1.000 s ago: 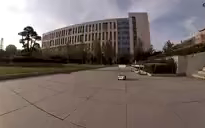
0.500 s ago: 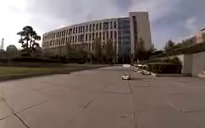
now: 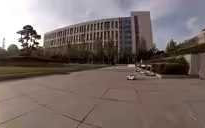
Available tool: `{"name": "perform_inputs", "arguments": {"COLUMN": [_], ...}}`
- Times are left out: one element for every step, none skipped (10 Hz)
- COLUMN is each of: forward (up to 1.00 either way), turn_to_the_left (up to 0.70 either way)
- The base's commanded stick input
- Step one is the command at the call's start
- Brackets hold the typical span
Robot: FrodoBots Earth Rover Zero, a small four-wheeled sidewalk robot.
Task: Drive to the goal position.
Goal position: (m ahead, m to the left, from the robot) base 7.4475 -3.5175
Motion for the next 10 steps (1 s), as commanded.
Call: {"name": "perform_inputs", "arguments": {"forward": [0.70,0.70,0.70,0.70,0.70,0.70,0.70,0.70,0.70,0.70], "turn_to_the_left": [0.00,0.00,0.00,0.00,0.00,0.00,0.00,0.00,0.00,0.00]}}
